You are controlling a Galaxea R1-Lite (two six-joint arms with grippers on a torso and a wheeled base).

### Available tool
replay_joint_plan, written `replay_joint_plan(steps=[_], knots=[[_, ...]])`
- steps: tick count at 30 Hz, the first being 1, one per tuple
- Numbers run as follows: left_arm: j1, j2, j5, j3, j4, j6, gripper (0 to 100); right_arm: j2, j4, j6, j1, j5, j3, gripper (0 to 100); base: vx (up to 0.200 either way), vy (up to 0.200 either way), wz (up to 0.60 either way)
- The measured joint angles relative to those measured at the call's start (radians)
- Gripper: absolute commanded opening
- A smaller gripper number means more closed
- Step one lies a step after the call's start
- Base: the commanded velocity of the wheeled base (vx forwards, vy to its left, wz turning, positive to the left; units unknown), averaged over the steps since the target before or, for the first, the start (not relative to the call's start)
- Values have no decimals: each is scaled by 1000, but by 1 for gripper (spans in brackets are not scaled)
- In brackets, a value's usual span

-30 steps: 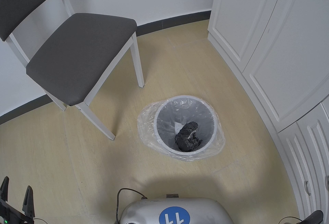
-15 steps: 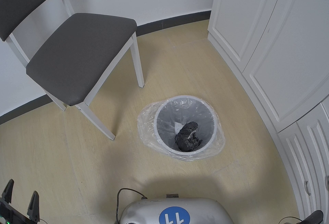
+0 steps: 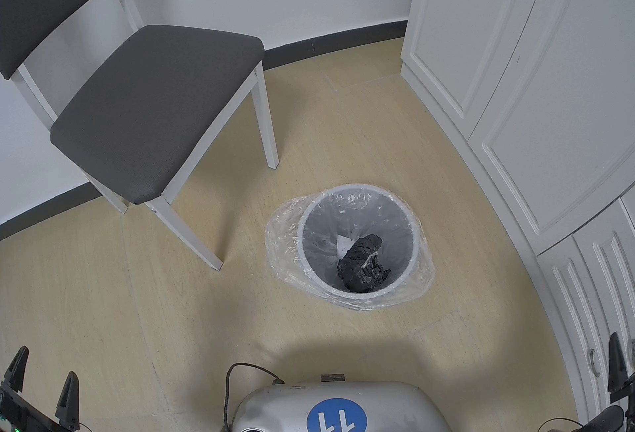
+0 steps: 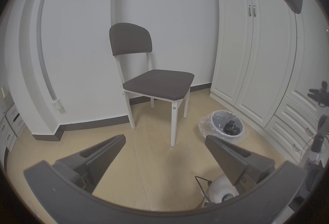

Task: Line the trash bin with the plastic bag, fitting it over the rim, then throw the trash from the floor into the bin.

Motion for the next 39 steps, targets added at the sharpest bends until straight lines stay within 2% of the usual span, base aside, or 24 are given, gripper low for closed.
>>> replay_joint_plan(steps=[7, 22, 28, 34, 39], knots=[[0, 0, 0, 0, 0, -1, 100, 0, 176, 10, 0, -4, 0, 100, 0, 0, 0], [0, 0, -3, 0, 0, 9, 100, 0, 194, 37, 0, -1, 0, 100, 0, 0, 0], [-1, 1, -4, 0, 0, 12, 100, 0, 200, 124, 0, -11, 0, 100, 0, 0, 0], [0, 1, -4, 0, 0, 2, 100, 0, 243, 240, 0, -52, 0, 100, 0, 0, 0], [0, 1, -4, 0, 0, -4, 100, 1, 259, 210, 0, -54, 0, 100, 0, 0, 0]])
